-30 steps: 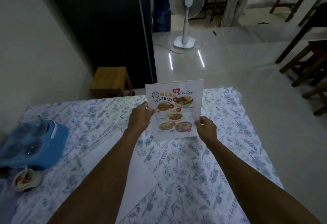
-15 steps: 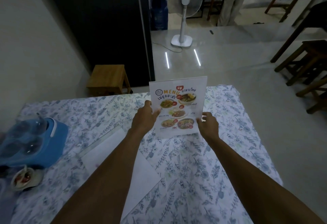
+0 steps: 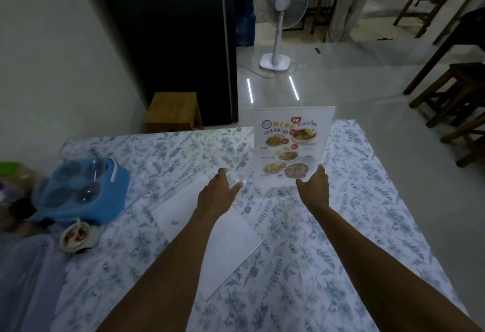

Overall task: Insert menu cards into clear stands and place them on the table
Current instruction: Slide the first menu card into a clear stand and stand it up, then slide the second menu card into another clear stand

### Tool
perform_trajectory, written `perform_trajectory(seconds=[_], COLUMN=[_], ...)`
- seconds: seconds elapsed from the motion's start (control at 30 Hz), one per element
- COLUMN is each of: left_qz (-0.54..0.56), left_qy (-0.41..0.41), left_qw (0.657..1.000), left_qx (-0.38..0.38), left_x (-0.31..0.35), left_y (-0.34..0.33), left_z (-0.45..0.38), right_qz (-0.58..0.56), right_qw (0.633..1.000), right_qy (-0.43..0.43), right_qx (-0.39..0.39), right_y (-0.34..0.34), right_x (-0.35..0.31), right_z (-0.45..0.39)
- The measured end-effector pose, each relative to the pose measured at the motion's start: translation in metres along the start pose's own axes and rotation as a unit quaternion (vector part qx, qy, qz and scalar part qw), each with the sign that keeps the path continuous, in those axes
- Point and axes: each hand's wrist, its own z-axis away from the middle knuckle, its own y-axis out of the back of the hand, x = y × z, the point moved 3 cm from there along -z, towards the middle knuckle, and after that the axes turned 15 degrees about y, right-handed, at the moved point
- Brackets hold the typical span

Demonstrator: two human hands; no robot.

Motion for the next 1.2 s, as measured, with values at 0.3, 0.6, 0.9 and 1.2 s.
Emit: perform_trajectory(seconds=[0.3, 0.6, 0.9, 1.2], left_qz=[-0.009, 0.010, 0.047, 0.150], left_qy=[0.049, 0.073, 0.142, 0.241], left_qw=[0.999, 0.997, 0.989, 0.959], left_qx=[-0.015, -0.017, -0.024, 0.001], left_x=[-0.076, -0.129, -0.180, -0.194], left_y=[-0.001, 0.004, -0.013, -0.020], left_z=[0.028, 0.052, 0.079, 0.087], right_qz=[0.003, 0.012, 0.155, 0.189], right_qw=[0.997, 0.990, 0.962, 0.959], right_qy=[0.027, 0.046, 0.089, 0.069], right_qx=[-0.077, -0.132, -0.208, -0.199], right_y=[-0.050, -0.101, -0.138, -0.140], right_x=[-0.015, -0.028, -0.020, -0.026], right_z=[0.050, 0.095, 0.138, 0.153])
